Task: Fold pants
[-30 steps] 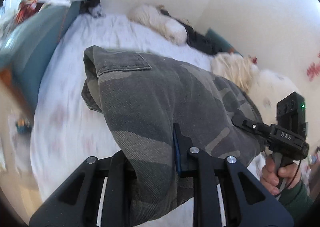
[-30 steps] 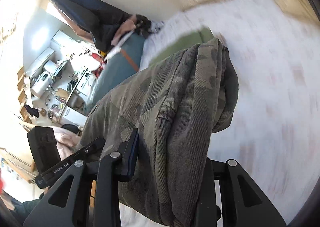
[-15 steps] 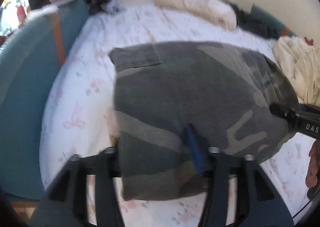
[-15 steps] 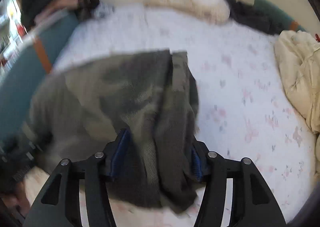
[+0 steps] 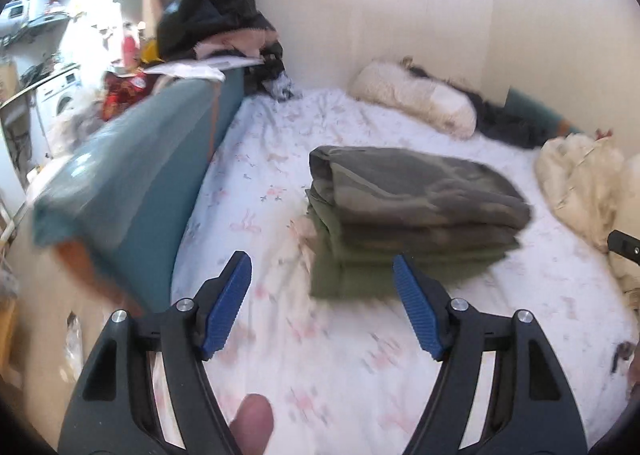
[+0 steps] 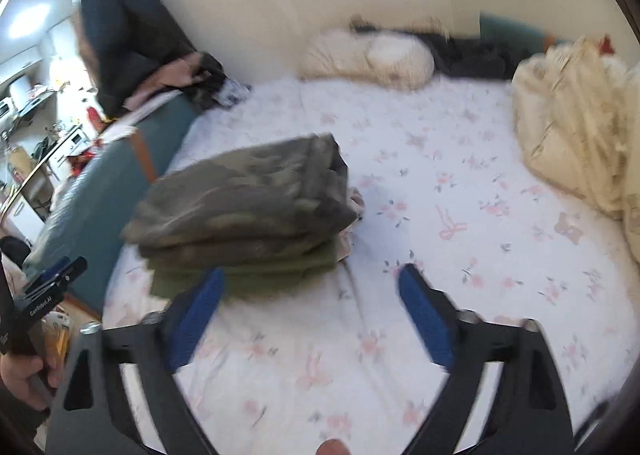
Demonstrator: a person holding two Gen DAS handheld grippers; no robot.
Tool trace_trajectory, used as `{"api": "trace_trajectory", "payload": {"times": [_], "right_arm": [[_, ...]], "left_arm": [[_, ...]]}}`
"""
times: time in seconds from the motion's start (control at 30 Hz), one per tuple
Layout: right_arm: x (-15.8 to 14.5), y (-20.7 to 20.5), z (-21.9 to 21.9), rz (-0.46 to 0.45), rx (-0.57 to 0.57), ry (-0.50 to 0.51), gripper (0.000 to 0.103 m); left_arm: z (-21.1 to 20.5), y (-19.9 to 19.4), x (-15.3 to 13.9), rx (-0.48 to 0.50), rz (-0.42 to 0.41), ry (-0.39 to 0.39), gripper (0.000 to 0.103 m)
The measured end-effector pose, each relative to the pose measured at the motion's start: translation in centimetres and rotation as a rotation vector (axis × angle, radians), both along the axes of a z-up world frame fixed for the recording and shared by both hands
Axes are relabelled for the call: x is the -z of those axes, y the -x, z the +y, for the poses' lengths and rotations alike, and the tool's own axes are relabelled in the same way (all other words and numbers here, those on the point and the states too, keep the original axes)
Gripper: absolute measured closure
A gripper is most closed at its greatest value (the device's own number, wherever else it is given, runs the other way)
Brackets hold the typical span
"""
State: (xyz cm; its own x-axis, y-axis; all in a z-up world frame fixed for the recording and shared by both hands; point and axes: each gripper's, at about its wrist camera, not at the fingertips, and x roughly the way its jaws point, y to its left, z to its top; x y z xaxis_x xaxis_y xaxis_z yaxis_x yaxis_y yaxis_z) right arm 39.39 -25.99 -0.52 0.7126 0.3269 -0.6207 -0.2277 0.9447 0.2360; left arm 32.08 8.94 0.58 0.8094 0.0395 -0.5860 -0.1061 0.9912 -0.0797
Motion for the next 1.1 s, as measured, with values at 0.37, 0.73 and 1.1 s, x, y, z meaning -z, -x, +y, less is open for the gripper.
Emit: {"api": "trace_trajectory", "payload": {"times": [0.37, 0.73, 1.1], "right_arm": [[-3.0, 17.8, 2.0, -0.100, -0.107, -0.004, 0.000], [-1.8, 27.8, -0.6, -0.116, 0.012, 0.039, 0.000], [2.2, 33.7, -0.1, -0.170, 0.052, 0.040, 0.000]], "left_arm": [[-4.0, 15.5, -4.0, 0.085, 0.010, 0.071, 0.000], [-3.5, 26.6, -5.2, -0.019, -0.058, 0.001, 0.000], [-5.5, 30.3, -1.4, 0.071, -0.062, -0.001, 0.000]]}}
